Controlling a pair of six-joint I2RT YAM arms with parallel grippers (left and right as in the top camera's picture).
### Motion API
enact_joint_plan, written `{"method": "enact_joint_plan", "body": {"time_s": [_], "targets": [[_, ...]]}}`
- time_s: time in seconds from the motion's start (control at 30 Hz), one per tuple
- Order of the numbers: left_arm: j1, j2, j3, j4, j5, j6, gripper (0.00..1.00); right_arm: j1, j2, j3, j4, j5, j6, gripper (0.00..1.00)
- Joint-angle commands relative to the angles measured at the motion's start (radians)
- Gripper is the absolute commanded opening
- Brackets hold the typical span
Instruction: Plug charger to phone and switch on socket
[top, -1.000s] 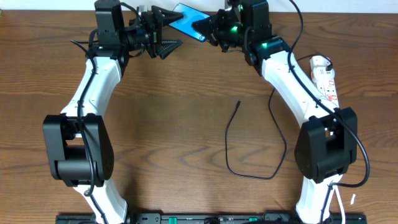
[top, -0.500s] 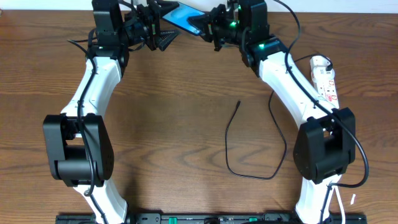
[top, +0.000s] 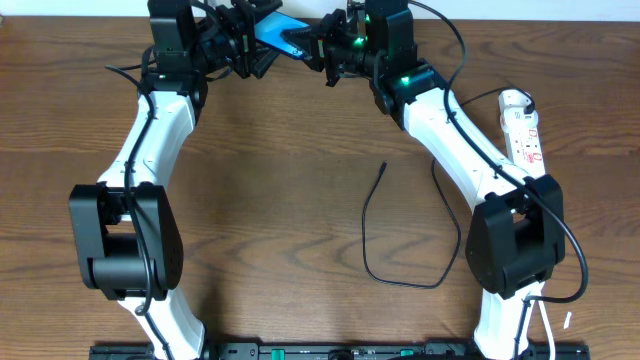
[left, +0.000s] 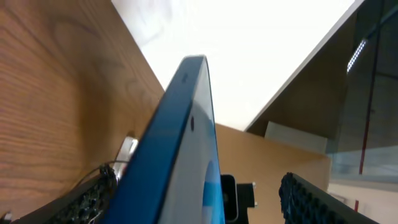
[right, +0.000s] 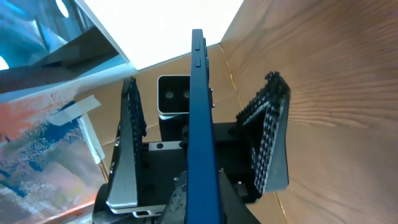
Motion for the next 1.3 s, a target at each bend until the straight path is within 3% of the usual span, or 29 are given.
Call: {"method": "enact_joint_plan", "body": {"time_s": [0.0, 0.53, 0.83, 1.0, 1.27], "targets": [[0.007, -0.013, -0.002, 0.010, -0.046, -0.010, 0.83, 0.004, -0.027, 0.027, 0.011, -0.012, 0.018, 0.01], [0.009, -0.013, -0.002, 0.011, -0.100, -0.103, 0.81, 0.015, -0.027, 0.027, 0.011, -0.012, 0.018, 0.01], [0.009, -0.013, -0.002, 0.011, -0.108, -0.106, 0.59, 0.022, -0.027, 0.027, 0.011, -0.013, 0.017, 0.01], [0.009, -0.013, -0.002, 0.012, -0.116, -0.106, 0.41, 0.023, -0.027, 0.027, 0.011, -0.017, 0.017, 0.01], [0.009, -0.013, -0.002, 0.012, -0.119, -0.106, 0.26, 0.024, -0.027, 0.027, 0.010, -0.017, 0.017, 0.01]]}}
